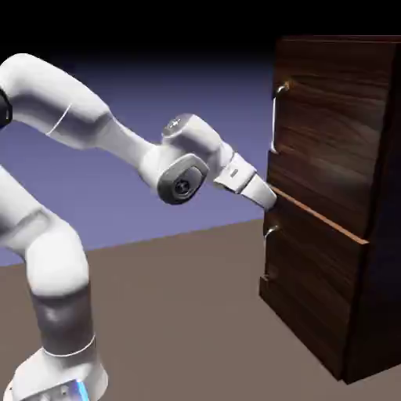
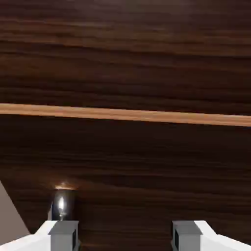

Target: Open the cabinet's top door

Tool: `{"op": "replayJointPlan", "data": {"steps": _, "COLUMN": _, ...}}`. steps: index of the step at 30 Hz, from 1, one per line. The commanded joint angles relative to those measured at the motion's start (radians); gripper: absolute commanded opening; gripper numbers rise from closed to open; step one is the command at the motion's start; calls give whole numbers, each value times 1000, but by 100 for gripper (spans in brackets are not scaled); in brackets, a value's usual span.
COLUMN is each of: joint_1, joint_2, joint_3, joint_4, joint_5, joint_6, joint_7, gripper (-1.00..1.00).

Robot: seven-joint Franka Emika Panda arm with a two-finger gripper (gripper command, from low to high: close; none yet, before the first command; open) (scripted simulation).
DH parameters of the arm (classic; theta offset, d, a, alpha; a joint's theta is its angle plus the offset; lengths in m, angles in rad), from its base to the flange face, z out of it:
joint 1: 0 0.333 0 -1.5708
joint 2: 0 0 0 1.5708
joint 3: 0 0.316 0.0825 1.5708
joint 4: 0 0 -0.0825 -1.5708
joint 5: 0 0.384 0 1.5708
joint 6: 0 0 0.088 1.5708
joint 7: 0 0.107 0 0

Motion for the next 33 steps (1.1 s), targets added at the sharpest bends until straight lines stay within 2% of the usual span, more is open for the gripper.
{"op": "replayJointPlan", "data": {"steps": 1, "joint_1": -17, "joint_2": -10, "joint_3": 17, "joint_4": 6, "joint_5": 44, "joint_6": -4, "joint_7": -28, "gripper": 0}}
{"op": "replayJointPlan", "data": {"steps": 33, "joint_1": -550, "joint_2": -323, "joint_3": 572, "joint_4": 211, "joint_5": 1435, "joint_6": -124, "joint_7": -917, "gripper": 0}}
